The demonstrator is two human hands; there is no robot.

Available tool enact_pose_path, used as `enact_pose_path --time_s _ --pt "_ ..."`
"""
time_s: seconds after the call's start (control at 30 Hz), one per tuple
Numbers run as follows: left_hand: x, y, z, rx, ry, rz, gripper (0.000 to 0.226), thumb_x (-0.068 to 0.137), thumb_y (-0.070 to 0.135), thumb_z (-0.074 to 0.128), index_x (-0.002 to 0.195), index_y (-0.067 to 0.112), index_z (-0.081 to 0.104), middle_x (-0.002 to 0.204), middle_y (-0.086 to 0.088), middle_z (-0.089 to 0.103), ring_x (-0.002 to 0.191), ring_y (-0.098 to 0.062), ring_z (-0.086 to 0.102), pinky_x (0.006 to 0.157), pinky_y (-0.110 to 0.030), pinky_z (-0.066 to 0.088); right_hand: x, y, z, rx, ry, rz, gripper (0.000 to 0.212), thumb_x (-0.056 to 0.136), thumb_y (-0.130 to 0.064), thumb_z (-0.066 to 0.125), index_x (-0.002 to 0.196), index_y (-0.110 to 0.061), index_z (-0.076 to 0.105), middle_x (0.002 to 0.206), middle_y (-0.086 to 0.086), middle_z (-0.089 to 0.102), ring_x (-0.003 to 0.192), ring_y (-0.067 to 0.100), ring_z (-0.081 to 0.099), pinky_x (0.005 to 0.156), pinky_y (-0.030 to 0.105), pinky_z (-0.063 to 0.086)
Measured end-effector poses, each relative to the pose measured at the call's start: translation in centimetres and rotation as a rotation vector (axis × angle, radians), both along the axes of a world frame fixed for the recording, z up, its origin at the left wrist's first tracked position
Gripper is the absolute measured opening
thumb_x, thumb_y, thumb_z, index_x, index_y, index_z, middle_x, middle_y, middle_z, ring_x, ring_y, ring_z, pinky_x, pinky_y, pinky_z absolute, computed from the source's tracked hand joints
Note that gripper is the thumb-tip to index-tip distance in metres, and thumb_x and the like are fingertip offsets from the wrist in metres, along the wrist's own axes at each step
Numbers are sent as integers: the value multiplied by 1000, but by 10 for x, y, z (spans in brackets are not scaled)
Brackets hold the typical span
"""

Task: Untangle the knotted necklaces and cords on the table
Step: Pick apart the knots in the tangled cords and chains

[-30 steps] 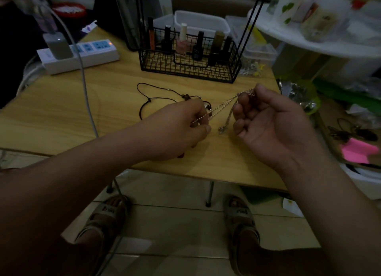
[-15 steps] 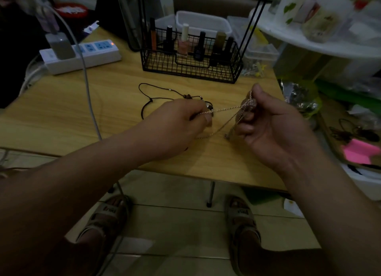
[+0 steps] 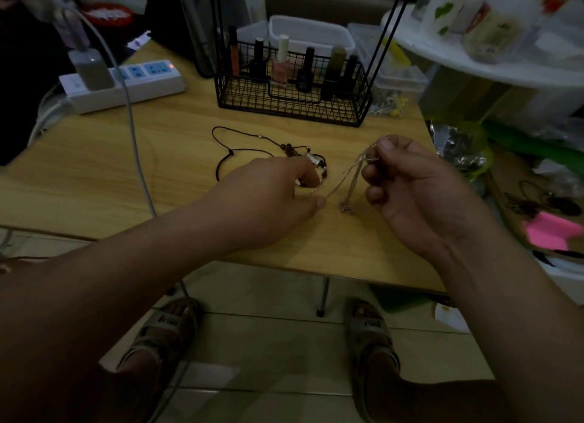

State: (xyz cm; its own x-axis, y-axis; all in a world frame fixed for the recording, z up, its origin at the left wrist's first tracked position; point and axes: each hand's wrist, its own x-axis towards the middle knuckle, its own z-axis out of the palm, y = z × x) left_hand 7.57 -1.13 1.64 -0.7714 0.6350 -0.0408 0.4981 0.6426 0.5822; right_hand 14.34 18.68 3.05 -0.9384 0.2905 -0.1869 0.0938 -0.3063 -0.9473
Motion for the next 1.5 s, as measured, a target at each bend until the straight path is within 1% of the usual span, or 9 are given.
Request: enact_pose_path --time_s 0.17,0.37,0.53,0.67,0.77,0.83,0.97,1.13,1.5 --pt "-1 0 -2 -66 76 -6 16 99 47 62 102 34 69 84 15 58 76 -3 55 59 -25 41 -1 4 2 -32 -13 -29 7 98 -18 60 92 -22 60 83 -7 65 71 8 59 61 23 41" --pt "1 -1 -4 -95 141 -44 21 96 53 63 115 42 63 83 17 56 78 -3 56 65 -24 48 0 0 6 -191 -26 4 13 99 -16 57 86 -18 56 75 -5 58 57 6 45 45 16 28" --pt "2 2 -6 20 91 -26 18 101 48 59 94 32 66 80 8 61 70 -6 56 60 -27 44 1 0 9 -165 -18 -16 14 99 -15 58 85 -18 56 73 -5 56 53 5 40 43 17 23" --pt "-2 0 6 418 -290 98 31 102 41 59 86 16 67 76 4 59 61 -9 49 52 -26 41 1 2 4 125 -29 -42 14 96 -15 65 84 -19 61 70 -6 57 54 6 42 45 20 26" --pt "-4 -1 19 656 -503 123 34 102 27 54 71 21 67 85 -9 69 82 -33 59 70 -40 44 2 1 -1 319 -55 -44 10 96 -18 69 87 -20 65 72 -5 60 57 7 46 46 21 33" --pt "-4 -1 24 787 -602 112 36 104 20 45 69 17 52 67 -8 60 78 -31 62 78 -41 49 3 0 -3 479 -92 -54 7 95 -23 71 89 -21 69 73 -5 61 60 8 50 50 23 38" --pt "-13 -6 28 1018 -776 112 37 101 18 43 67 22 29 57 1 23 52 -18 35 71 -37 44 4 -3 -6 693 -86 -28 8 95 -26 73 90 -20 70 74 -3 63 64 8 52 58 28 43" --pt "-19 -13 32 1036 -797 94 36 99 20 41 66 23 28 56 4 19 49 -14 17 47 -28 27 4 -7 -9 1037 -122 -61 4 96 -27 72 93 -26 69 83 -4 67 71 9 58 63 28 43" --pt "-27 -20 25 1164 -813 276 38 96 20 43 63 24 26 54 5 18 48 -12 14 45 -29 13 -2 9 0 -257 -90 -249 9 102 -18 57 98 -15 65 84 1 69 73 12 63 60 21 48"
